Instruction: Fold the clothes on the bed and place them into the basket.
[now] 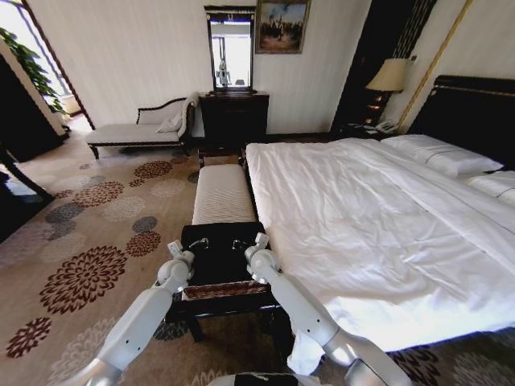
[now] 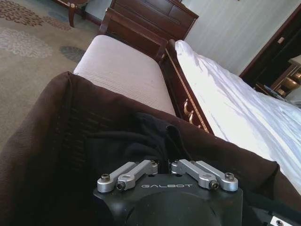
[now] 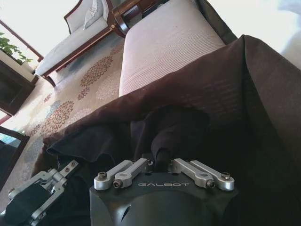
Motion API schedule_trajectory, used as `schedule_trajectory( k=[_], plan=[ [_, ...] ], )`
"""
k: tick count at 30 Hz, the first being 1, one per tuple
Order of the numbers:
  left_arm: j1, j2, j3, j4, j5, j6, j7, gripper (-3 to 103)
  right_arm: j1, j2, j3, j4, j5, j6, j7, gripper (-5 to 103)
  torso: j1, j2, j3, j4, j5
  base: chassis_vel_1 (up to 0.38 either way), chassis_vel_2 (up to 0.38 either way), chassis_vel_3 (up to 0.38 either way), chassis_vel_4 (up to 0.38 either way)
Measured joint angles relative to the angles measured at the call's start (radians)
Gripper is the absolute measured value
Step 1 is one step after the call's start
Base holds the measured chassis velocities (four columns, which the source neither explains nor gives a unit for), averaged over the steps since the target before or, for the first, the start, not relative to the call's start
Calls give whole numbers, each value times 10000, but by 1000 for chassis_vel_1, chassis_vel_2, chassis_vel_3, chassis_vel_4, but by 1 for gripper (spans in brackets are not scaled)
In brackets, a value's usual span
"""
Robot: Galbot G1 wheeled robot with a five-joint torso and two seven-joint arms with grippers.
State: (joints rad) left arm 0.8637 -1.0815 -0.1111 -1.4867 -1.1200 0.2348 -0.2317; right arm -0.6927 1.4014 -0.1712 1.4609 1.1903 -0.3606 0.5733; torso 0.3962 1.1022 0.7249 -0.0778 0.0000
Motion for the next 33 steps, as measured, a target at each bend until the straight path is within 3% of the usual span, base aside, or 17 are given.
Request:
schedule_trajectory(
  k=[7,9,11,12,14,15,17,19,21,23,26,28,30,32,33],
  plan=[
    [-133,-62,141,148,22,64,-43,3,59,-5,-58,-177,-5,-29,-13,6,0,0,-1,-1,0,0,0,0,0],
    [-110,-16,161,107,18,235,-105,13,60,-44,-64,-180,-6,-42,-51,6,-1,0,0,-1,1,0,0,0,0],
    [-41,8,127,9,-26,428,-149,19,39,-95,-57,-160,-1,-47,-76,16,0,0,-1,-1,0,0,0,0,0],
    [-41,8,127,9,-26,428,-149,19,39,-95,-57,-160,-1,-47,-76,16,0,0,-1,-1,0,0,0,0,0],
    [29,31,83,-74,-26,528,-215,30,-12,-119,-46,-117,9,-68,-81,27,-1,0,-1,0,0,0,0,0,0],
    [51,38,75,-98,-22,547,-236,35,-25,-122,-46,-106,12,-75,-82,27,-1,0,-1,0,0,0,0,0,0],
    [71,47,66,-116,-17,562,-250,35,-39,-127,-46,-89,15,-81,-82,33,-1,0,-1,0,0,0,0,0,0],
    [127,75,36,-180,-12,608,-272,46,-71,-134,-45,-41,21,-91,-82,38,-1,0,-1,-1,0,0,0,0,0],
    [253,171,-9,-338,-20,637,-324,57,-118,-145,-34,21,24,-114,-82,55,-1,0,-1,0,0,0,0,0,0],
    [304,246,-14,-428,-61,646,-345,62,-135,-145,4,43,25,-140,-81,55,-1,0,-1,0,0,0,0,0,0],
    [473,522,-77,-697,-151,673,-349,78,-218,-168,88,213,62,-195,-55,71,-1,1,-1,-1,0,0,0,0,0],
    [562,578,-155,-793,-165,674,-352,78,-255,-195,89,304,71,-204,-44,77,-1,0,-1,-1,0,0,0,0,0],
    [820,685,-361,-1082,-167,675,-366,89,-365,-273,91,601,107,-254,15,88,-1,0,-1,-1,-1,0,0,0,0],
    [986,743,-492,-1288,-137,672,-374,94,-412,-322,94,764,95,-283,28,88,-1,0,-1,-1,0,0,0,0,0],
    [1163,803,-626,-1508,-23,625,-379,98,-459,-375,93,958,22,-305,24,93,-1,0,-1,0,-1,0,0,0,0]
  ],
)
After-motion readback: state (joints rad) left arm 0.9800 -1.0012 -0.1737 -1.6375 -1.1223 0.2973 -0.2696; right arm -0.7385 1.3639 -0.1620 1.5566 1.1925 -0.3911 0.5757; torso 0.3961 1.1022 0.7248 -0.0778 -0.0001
